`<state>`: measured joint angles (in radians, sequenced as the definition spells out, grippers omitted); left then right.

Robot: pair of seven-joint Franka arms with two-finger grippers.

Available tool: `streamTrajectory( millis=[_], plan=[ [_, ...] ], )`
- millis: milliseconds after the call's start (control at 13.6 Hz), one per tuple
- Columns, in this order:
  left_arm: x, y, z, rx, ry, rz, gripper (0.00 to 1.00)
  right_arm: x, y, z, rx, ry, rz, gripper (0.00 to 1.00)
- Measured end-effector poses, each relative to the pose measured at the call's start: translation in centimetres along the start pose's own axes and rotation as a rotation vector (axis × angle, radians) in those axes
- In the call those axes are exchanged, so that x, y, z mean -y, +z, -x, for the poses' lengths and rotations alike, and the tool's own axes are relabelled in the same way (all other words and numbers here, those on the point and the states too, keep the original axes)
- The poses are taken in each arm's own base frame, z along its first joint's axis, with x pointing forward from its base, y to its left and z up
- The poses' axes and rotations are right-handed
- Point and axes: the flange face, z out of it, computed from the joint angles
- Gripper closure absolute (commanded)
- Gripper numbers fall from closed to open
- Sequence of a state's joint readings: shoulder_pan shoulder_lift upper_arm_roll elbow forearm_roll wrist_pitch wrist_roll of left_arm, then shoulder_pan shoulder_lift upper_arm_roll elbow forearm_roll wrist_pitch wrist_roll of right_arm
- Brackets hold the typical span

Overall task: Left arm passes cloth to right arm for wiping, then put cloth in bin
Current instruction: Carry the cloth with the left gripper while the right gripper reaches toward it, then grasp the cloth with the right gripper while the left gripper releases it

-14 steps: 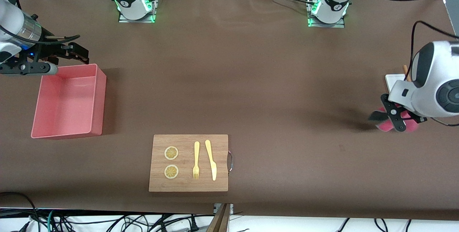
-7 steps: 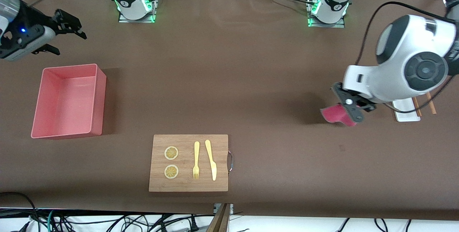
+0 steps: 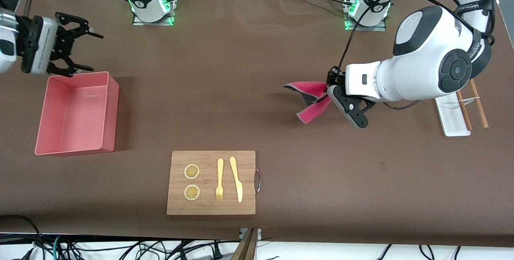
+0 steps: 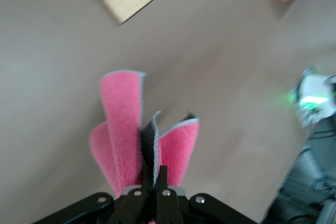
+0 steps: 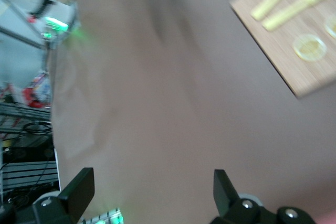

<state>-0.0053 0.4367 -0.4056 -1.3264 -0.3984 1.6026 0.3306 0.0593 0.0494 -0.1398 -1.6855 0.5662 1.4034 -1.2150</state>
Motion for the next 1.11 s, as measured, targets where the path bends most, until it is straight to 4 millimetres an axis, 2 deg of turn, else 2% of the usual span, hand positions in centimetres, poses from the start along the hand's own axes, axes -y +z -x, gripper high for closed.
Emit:
streamTrajectory(
  millis=[148,295,443,590,738,886,1107],
  plan=[
    [-0.3,0.9,-1.7,-0.096,-0.036,0.136,1.00,-2.5,2.8,0.8,-0.118,-0.134,-0.095,0.00],
    [-1.2,2.4,-3.6,-0.174,-0.081,0.227,1.00,-5.4,6.5,1.5,-0.250,-0.272,-0.174,0.00],
    [-4.3,4.4,-5.6,-0.217,-0.164,0.248,1.00,-8.3,11.0,2.1,-0.381,-0.387,-0.234,0.00],
    [-8.7,6.4,-7.2,-0.256,-0.249,0.252,1.00,-9.9,14.7,1.6,-0.515,-0.446,-0.262,0.00],
    [-12.5,7.9,-8.4,-0.309,-0.333,0.263,1.00,-10.0,17.2,-0.2,-0.637,-0.464,-0.268,0.00],
    [-15.6,9.3,-9.1,-0.352,-0.395,0.281,1.00,-9.4,18.7,-3.3,-0.721,-0.466,-0.250,0.00],
    [-18.7,11.6,-9.9,-0.392,-0.450,0.304,1.00,-8.4,20.9,-7.3,-0.787,-0.449,-0.201,0.00]
  ],
)
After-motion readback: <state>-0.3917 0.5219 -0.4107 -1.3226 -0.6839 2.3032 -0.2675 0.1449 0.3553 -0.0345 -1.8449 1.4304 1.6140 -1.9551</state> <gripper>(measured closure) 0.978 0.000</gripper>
